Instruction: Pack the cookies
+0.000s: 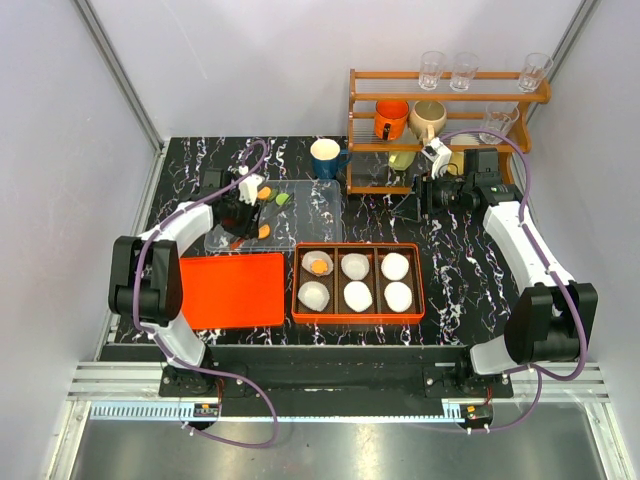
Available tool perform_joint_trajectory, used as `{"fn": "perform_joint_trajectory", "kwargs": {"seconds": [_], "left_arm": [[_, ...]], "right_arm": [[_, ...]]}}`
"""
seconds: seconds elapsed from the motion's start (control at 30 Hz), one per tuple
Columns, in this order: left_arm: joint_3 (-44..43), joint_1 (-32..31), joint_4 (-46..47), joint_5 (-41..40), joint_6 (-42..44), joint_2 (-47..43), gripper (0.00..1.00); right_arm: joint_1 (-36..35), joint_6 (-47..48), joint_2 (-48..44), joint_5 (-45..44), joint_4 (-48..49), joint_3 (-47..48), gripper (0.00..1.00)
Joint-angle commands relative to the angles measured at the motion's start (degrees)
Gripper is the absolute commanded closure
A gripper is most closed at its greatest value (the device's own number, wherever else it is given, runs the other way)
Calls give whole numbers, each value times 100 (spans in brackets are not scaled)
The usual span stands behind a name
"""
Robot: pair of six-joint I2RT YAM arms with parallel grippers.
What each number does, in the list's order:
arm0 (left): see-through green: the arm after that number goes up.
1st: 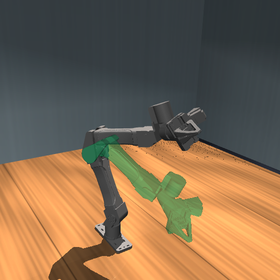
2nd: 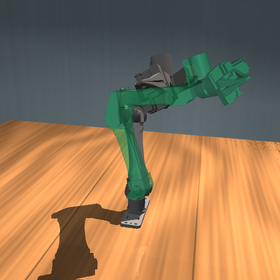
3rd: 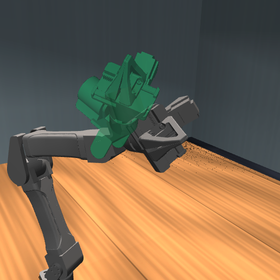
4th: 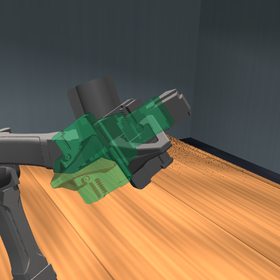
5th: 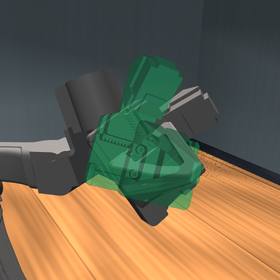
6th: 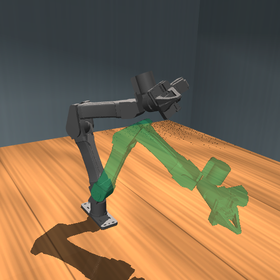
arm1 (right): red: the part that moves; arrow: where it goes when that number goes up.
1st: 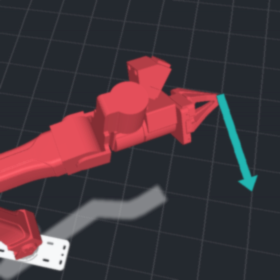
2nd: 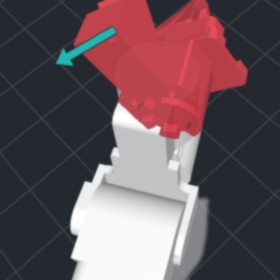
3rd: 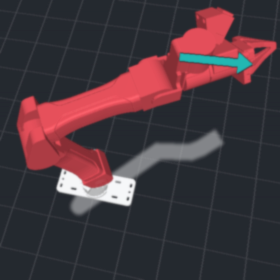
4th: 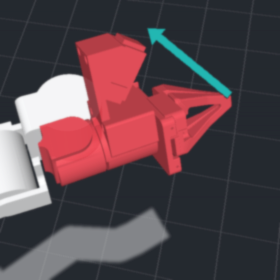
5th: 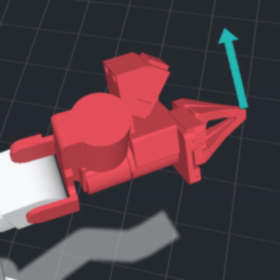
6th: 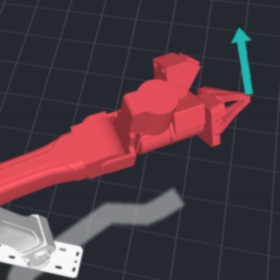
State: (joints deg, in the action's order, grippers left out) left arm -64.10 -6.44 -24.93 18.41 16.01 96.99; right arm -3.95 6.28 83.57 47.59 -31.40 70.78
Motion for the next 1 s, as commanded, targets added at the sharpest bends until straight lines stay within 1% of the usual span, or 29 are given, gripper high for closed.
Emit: {"fn": "perform_joint_trajectory", "kwargs": {"seconds": [0.0, 0.1, 0.2, 0.33, 0.47, 0.63, 0.97], "left_arm": [[-331, 55, -3, 189, -37, 153, 56], [-376, 55, -30, 206, -36, 197, 57], [-376, 64, -38, 215, -37, 197, 60], [-376, 64, -56, 206, -2, 171, 65], [-349, 72, -47, 189, 25, 75, 73], [-314, 72, -56, 233, 34, -189, 78], [-340, 72, -302, 478, 130, -716, 80]], "right_arm": [[25, 92, 10, 101, 37, 32, 44], [34, 92, 10, 92, 29, 32, 44], [17, 101, 28, 92, 37, 32, 44], [25, 101, 28, 92, 28, 32, 44], [17, 110, 37, 92, 28, 32, 44], [25, 101, 45, 92, 37, 41, 44], [25, 92, 63, 92, 28, 41, 44]]}}
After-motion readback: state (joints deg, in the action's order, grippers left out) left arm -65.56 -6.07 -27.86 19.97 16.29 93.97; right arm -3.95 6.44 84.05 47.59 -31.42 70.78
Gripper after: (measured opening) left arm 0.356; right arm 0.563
